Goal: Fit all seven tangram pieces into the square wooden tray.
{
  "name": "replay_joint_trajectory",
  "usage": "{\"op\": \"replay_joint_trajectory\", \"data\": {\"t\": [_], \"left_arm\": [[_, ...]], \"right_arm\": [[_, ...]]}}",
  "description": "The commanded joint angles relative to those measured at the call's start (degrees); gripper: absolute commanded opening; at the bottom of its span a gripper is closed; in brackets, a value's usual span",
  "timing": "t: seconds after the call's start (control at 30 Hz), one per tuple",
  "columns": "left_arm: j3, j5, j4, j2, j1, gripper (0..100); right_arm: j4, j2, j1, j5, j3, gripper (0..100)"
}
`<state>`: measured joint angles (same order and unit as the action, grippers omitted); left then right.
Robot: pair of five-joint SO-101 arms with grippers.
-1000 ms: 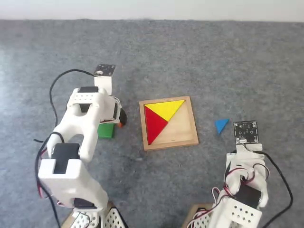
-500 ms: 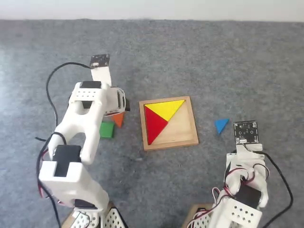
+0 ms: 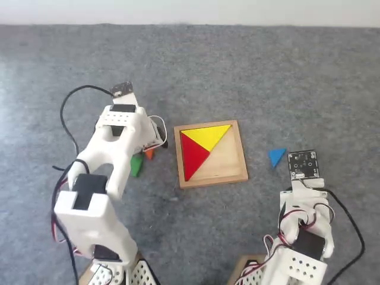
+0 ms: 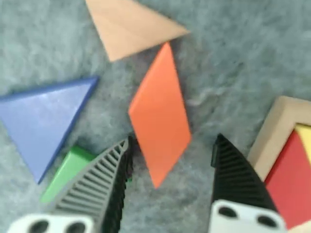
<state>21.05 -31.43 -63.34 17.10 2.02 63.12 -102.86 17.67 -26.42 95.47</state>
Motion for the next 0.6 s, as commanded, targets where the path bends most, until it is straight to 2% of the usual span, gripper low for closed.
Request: {"op": "replay_joint_trajectory", "data": {"t": [0.0,0.3,0.5,0.57], "left_arm": [[-4.88,-0.97,-0.88,1.76,0.35,25],[-12.26,-0.97,-0.97,8.79,2.99,24],[-14.99,-0.88,-3.69,10.29,2.99,4],[-14.99,-0.7,-3.78,10.37,2.99,1]], "right_arm": [[0.75,-0.66,-0.48,-0.88,0.97,0.9],[0.84,-0.66,-0.48,-0.88,0.97,0.9],[0.84,-0.66,-0.48,-0.88,0.97,0.9],[0.84,-0.66,-0.48,-0.88,0.97,0.9]]}}
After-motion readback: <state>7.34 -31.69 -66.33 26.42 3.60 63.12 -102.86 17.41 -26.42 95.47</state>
